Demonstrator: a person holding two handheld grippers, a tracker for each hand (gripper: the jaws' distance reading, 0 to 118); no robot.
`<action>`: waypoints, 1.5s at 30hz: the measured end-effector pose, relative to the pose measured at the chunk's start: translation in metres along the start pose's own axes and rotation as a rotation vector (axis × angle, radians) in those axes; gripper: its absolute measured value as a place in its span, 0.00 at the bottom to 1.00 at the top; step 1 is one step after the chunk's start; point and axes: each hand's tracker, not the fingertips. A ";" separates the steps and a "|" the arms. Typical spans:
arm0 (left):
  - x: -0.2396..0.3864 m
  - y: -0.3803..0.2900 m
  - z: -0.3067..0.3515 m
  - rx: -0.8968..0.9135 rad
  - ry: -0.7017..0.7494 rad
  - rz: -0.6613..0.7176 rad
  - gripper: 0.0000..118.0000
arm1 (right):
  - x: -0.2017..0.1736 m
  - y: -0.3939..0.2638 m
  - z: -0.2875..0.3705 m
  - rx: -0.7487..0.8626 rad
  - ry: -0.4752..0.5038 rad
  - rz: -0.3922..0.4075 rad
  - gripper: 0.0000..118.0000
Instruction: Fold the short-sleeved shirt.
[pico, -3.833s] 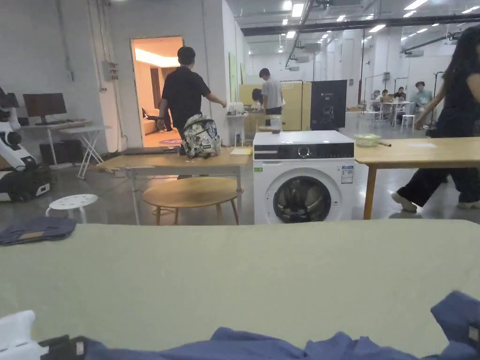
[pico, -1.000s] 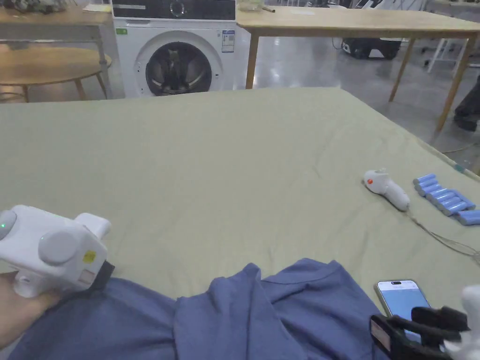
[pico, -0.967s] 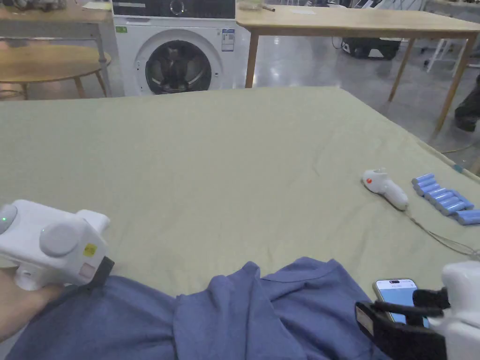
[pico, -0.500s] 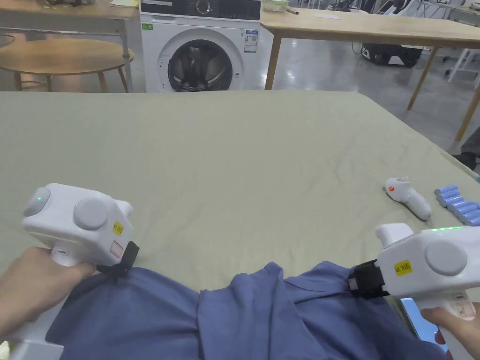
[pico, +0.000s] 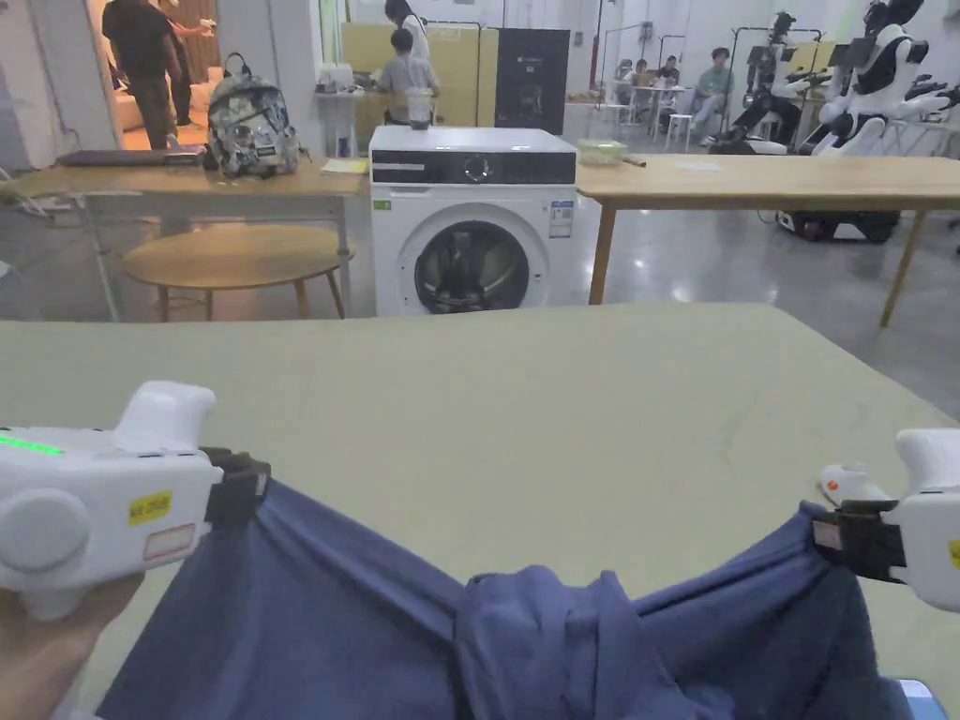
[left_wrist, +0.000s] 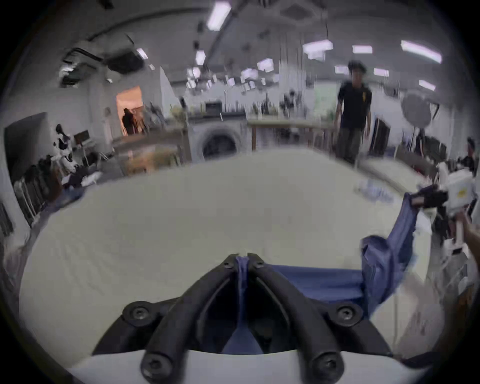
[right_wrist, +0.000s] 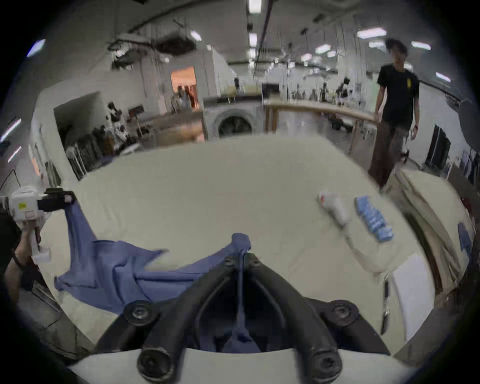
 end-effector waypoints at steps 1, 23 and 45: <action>-0.004 0.014 0.035 0.088 0.012 -0.014 0.00 | -0.004 0.010 0.015 0.037 -0.004 0.023 0.01; -0.120 0.174 0.204 0.432 0.339 0.152 0.00 | -0.031 0.246 0.062 0.373 -0.152 -0.041 0.01; -0.143 0.281 0.130 0.436 0.489 0.108 0.00 | -0.088 0.391 -0.015 0.463 -0.220 0.081 0.01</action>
